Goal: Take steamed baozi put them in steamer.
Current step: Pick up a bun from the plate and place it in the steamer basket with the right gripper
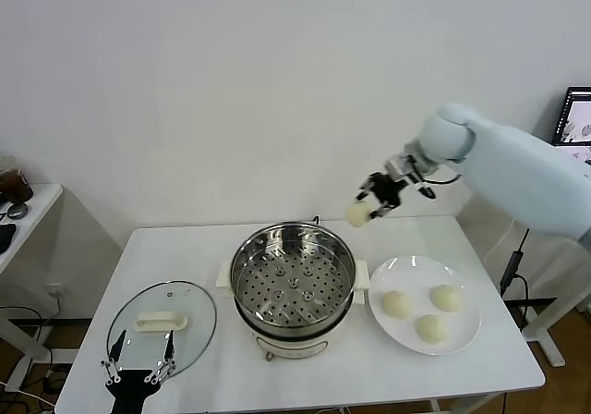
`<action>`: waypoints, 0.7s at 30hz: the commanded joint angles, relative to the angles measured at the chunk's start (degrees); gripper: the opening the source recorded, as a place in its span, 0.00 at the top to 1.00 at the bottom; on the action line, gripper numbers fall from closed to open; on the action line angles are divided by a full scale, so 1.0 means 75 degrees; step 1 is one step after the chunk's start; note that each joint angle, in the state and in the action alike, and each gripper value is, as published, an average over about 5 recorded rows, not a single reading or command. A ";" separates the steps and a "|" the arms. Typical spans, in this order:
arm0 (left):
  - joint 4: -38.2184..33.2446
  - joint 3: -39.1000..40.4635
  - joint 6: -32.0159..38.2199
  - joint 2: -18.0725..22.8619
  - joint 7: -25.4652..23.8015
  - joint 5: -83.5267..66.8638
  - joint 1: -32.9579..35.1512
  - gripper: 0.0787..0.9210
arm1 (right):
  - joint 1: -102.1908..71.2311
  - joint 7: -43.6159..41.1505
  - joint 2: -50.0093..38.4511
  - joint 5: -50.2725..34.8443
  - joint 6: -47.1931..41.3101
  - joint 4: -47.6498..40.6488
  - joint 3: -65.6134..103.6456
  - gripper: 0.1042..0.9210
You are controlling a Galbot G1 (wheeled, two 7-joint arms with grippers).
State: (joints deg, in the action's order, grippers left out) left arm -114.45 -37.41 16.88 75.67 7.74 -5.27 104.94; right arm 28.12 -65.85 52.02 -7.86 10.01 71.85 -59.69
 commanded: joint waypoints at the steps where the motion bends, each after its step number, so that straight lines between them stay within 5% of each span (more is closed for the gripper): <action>1: 0.0077 -0.0039 0.0024 -0.0014 -0.0004 0.0012 -0.0029 0.12 | 0.0880 0.0154 0.1670 -0.0894 0.1120 0.0498 -0.1455 0.59; 21: 0.0131 -0.0152 0.0070 0.0085 0.0001 0.0086 -0.0087 0.12 | -0.0560 0.0970 0.3408 0.3605 0.3696 -0.1216 -0.1122 0.56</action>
State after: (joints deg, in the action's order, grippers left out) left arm -113.54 -38.54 17.31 76.17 7.70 -4.79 104.36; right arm 26.48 -60.58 72.24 6.51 29.67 67.88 -67.59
